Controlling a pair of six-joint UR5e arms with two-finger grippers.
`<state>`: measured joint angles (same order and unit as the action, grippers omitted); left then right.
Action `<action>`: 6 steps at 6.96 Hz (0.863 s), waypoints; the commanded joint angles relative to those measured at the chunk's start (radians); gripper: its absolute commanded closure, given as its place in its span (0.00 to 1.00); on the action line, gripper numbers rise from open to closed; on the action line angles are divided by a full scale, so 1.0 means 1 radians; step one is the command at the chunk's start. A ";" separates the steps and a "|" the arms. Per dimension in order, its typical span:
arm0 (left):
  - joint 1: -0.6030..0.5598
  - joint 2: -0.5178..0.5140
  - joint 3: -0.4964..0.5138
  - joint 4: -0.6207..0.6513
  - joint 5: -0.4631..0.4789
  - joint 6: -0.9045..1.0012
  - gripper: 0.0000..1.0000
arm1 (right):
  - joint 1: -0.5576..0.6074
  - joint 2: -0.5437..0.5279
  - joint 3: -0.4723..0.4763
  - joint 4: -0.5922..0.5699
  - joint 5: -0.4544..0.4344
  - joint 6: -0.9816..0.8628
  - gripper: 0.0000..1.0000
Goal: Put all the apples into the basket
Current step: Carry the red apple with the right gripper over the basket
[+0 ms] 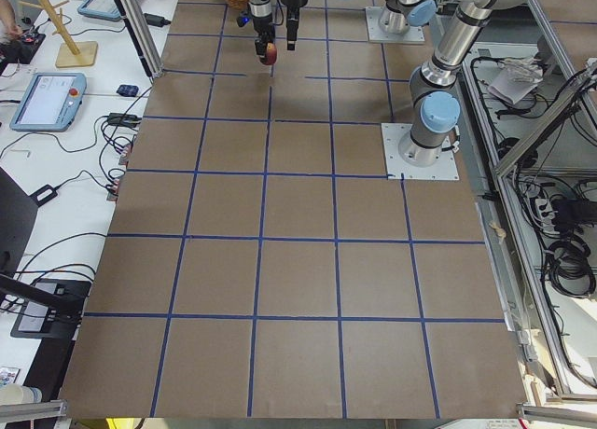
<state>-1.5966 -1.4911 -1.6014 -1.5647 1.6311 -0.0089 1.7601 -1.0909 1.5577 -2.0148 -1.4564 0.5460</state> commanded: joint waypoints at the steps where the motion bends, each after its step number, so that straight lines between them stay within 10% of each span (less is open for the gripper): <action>1: 0.000 0.002 0.000 0.000 0.003 0.001 0.00 | -0.240 -0.041 -0.088 0.144 -0.074 -0.222 1.00; 6: 0.000 0.002 0.001 0.000 0.004 0.000 0.00 | -0.533 0.061 -0.169 0.072 -0.153 -0.662 1.00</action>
<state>-1.5963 -1.4895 -1.6001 -1.5647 1.6352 -0.0090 1.2562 -1.0731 1.3936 -1.8825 -1.6045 -0.0566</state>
